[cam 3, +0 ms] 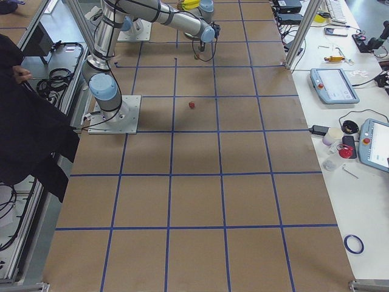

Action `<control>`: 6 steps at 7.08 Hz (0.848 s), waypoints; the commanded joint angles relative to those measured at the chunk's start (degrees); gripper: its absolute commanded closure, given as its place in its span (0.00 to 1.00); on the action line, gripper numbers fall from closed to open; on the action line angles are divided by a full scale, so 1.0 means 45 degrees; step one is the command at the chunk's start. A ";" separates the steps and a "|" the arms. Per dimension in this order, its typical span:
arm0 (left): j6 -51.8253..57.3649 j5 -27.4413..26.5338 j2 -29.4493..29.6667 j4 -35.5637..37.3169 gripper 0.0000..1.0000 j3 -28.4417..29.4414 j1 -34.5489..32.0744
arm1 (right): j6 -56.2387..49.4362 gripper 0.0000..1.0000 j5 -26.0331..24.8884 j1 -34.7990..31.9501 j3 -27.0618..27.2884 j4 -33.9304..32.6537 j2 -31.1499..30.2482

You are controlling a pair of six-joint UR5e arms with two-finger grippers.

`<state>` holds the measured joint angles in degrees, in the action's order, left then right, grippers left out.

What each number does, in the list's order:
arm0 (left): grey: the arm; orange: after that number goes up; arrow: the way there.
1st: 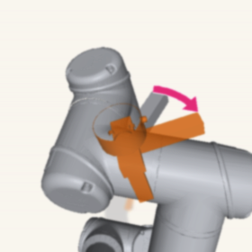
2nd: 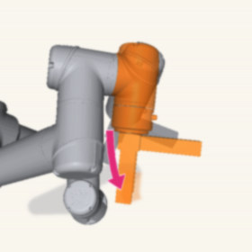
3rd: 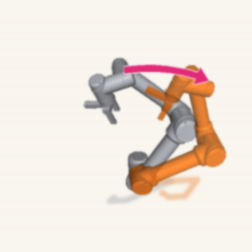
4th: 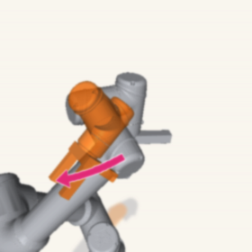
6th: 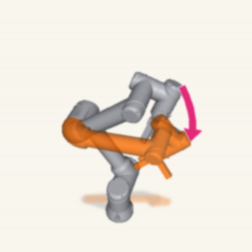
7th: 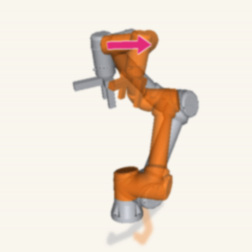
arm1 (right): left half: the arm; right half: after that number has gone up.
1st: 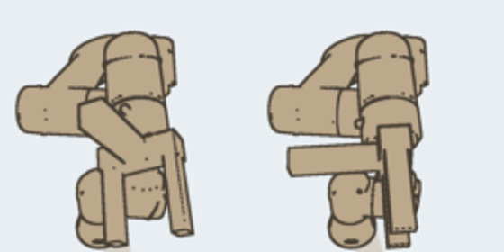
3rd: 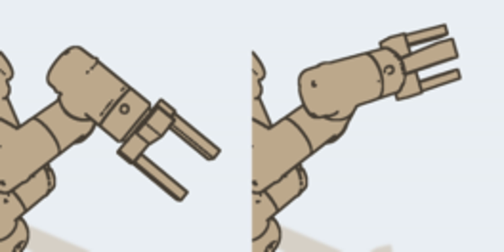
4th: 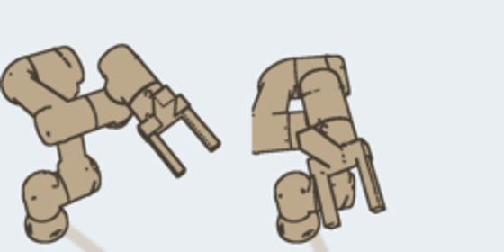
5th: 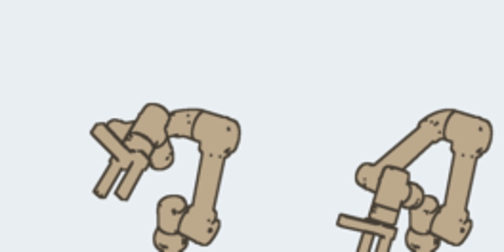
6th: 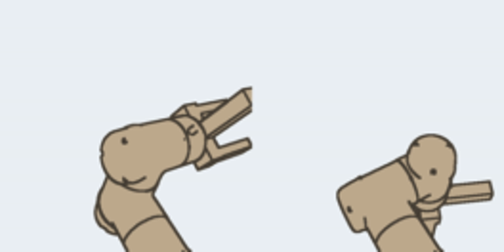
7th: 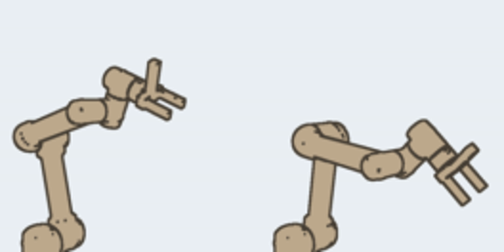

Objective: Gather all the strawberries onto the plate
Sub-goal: 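Carry the strawberry beside the first one and open the right gripper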

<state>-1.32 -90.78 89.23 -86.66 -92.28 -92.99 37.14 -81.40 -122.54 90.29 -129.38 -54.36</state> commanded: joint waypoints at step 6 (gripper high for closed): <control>0.0039 -0.0041 -0.0024 0.0000 0.00 0.0038 0.0019 | -0.3434 0.00 -0.0544 0.2105 0.0227 0.3409 -0.2679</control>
<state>-1.17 -90.90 89.13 -86.66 -92.24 -92.95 28.64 -83.25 -117.00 91.00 -118.91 -63.28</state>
